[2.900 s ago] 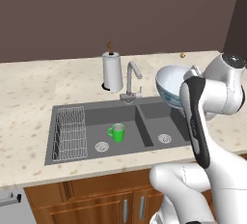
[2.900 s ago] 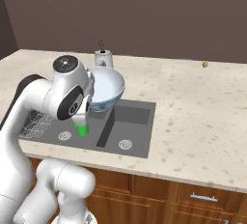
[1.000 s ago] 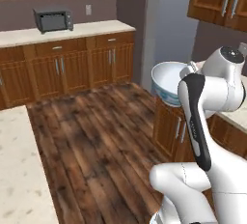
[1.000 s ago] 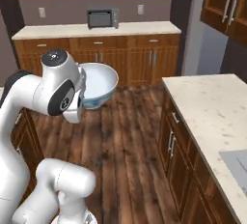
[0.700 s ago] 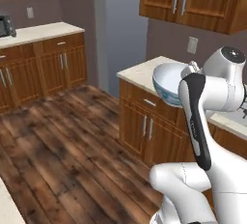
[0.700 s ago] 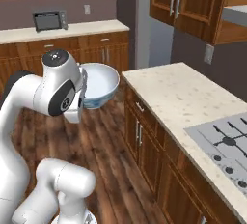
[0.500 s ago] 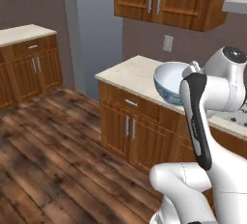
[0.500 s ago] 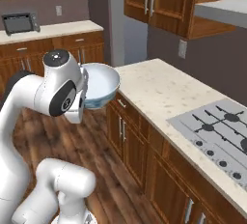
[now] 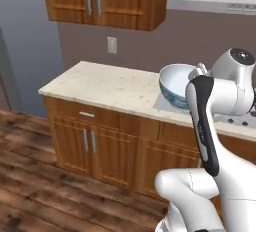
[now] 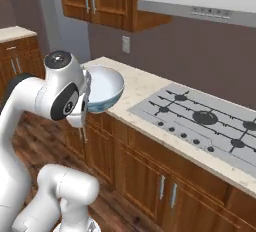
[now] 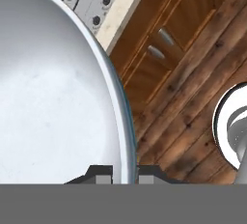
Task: Pick the mug and place it in the sink. Pick the bowl and place it in the open cabinet and then close the cabinet.
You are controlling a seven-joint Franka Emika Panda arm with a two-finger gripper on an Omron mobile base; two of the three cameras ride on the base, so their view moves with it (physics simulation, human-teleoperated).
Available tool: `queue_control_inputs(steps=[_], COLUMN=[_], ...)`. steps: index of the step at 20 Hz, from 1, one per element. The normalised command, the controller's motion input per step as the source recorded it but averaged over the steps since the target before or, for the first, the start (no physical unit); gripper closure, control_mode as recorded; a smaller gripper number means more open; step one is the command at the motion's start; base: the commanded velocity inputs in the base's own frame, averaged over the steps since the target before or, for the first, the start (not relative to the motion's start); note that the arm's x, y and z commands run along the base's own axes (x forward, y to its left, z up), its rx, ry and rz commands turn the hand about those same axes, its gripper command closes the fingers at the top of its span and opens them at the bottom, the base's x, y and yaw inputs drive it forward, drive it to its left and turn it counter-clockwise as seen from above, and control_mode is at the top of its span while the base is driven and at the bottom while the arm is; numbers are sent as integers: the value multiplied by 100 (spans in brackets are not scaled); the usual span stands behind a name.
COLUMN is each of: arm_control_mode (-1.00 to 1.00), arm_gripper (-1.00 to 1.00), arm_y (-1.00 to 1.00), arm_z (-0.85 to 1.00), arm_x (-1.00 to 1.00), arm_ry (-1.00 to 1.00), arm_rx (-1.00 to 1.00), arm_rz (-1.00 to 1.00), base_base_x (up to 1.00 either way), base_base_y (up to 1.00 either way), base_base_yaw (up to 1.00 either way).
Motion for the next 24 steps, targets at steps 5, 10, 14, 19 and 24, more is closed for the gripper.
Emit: queue_control_inputs(steps=[5, 10, 14, 19, 24], arm_control_mode=[100, 100, 100, 100, 100], arm_gripper=[100, 100, 100, 100, 100], arm_y=[0, 0, 0, 0, 0], arm_z=[0, 0, 0, 0, 0], arm_x=[0, 0, 0, 0, 0], arm_ry=[0, 0, 0, 0, 0], arm_rx=[0, 0, 0, 0, 0], arm_rz=[0, 0, 0, 0, 0], base_base_x=[-42, -41, -29, -42, -88], base_base_y=[-27, -26, -23, -51, -86], base_base_yaw=[-64, -62, -44, -8, 1])
